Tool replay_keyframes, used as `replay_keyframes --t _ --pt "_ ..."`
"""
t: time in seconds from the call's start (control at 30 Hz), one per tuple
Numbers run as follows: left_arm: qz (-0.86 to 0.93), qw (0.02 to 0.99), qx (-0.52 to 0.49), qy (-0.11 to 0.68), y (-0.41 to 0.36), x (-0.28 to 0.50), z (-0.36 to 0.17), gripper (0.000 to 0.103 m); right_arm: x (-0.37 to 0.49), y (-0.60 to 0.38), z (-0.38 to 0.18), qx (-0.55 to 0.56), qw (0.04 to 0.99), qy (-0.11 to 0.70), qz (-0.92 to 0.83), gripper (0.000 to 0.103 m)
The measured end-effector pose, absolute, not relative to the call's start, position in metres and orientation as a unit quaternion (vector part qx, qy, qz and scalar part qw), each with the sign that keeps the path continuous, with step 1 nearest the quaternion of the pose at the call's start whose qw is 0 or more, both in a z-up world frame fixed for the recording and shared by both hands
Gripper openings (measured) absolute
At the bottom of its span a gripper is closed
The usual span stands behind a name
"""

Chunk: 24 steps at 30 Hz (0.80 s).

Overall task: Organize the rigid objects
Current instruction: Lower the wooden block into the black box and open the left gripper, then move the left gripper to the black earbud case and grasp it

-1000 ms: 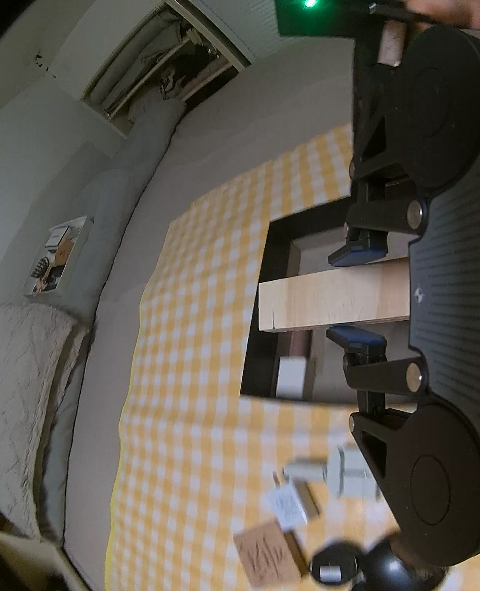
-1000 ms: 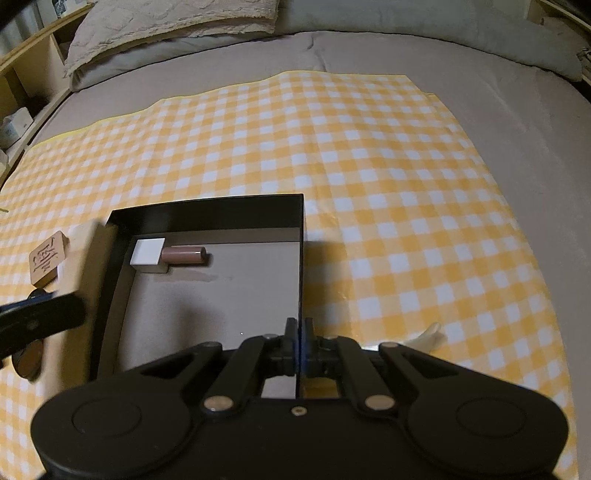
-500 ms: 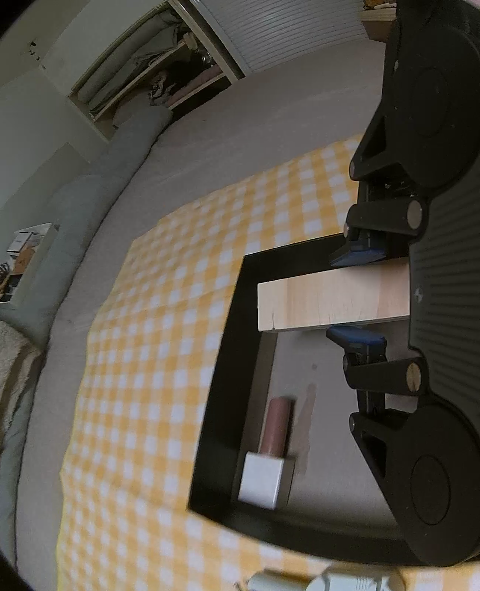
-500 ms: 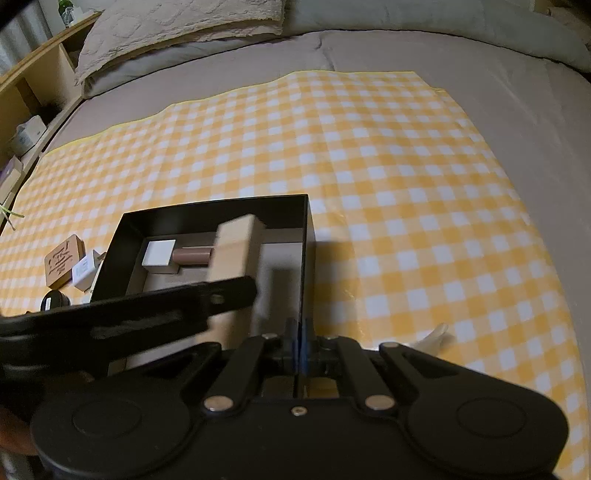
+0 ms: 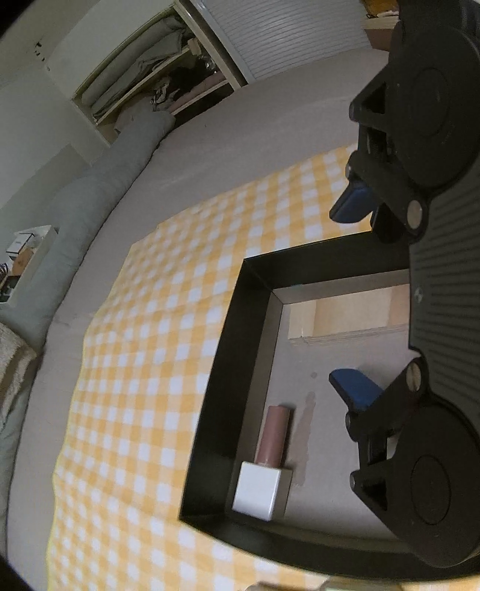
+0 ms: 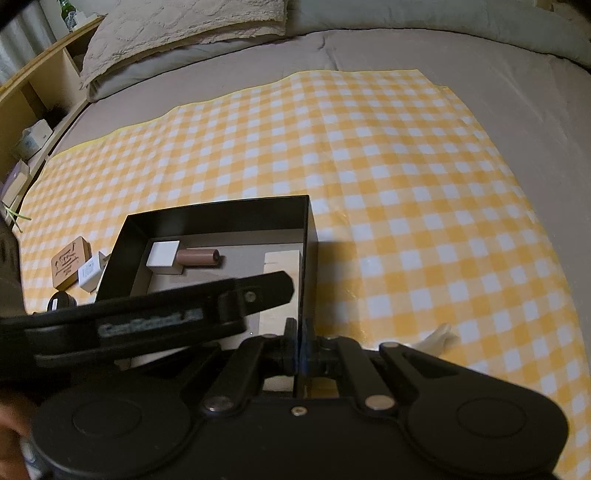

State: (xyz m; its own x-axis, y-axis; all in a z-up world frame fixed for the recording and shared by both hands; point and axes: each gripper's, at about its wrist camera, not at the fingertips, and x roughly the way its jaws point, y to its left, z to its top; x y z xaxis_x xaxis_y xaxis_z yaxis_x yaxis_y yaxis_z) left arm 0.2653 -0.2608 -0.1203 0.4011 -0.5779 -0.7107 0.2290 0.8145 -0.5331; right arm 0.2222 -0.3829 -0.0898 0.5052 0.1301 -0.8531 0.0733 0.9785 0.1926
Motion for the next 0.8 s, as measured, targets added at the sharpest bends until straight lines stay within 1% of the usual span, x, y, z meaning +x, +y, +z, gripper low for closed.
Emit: replay_keyframes --t 0.17,0.3,0.8 --pt "-0.245 0.829 -0.159 0.477 -0.253 0.259 -0.106 0.098 0.222 -0.382 -0.090 0.097 0.862 0.497 0.016 0.002" --pt "-0.237 0.841 -0.144 0.465 -0.243 0.255 -0.093 0.103 0.222 -0.381 -0.090 0.097 0.863 0.496 0.019 0.003" --pt "-0.214 0.887 -0.041 0.407 -0.188 0.217 -0.047 0.103 0.221 -0.380 -0.091 0.090 0.866 0.491 0.015 0.003"
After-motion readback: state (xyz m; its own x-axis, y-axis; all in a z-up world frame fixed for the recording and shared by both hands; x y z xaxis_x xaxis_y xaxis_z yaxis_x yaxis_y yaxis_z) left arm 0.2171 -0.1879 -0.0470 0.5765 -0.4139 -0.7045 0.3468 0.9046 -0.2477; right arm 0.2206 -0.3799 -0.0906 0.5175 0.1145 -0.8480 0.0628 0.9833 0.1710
